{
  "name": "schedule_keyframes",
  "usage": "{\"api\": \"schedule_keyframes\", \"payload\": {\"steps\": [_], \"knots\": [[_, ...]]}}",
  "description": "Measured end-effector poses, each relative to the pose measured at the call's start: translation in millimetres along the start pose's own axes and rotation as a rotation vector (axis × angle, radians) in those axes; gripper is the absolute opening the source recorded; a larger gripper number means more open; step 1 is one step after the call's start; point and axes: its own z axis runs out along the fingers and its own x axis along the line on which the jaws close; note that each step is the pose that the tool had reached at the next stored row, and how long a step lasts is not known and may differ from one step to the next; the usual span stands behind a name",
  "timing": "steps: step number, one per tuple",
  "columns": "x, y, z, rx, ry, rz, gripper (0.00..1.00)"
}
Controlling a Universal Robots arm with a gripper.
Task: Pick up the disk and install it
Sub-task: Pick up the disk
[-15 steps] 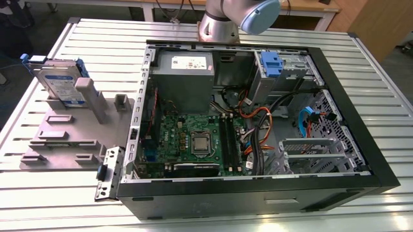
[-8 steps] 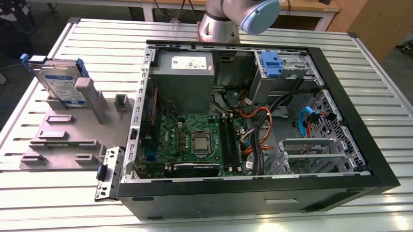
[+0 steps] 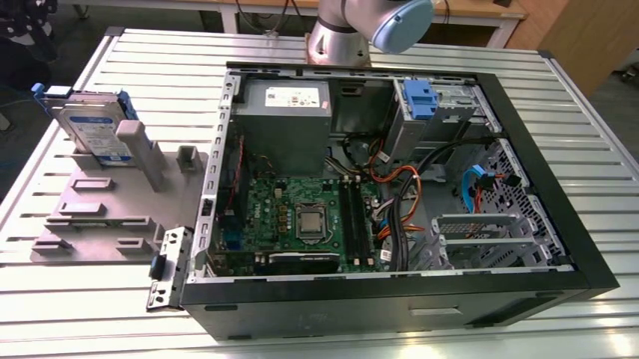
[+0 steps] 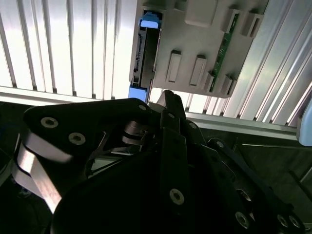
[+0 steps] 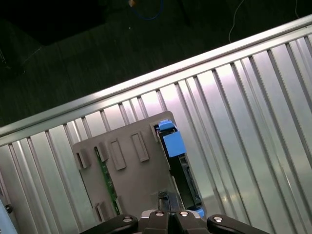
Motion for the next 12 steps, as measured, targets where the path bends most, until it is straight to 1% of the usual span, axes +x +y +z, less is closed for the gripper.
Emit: {"api": "schedule_keyframes", "payload": {"steps": [12], "knots": [[0.0, 0.2, 21.7, 0.0020, -0.0010, 0.000, 0.11]]}}
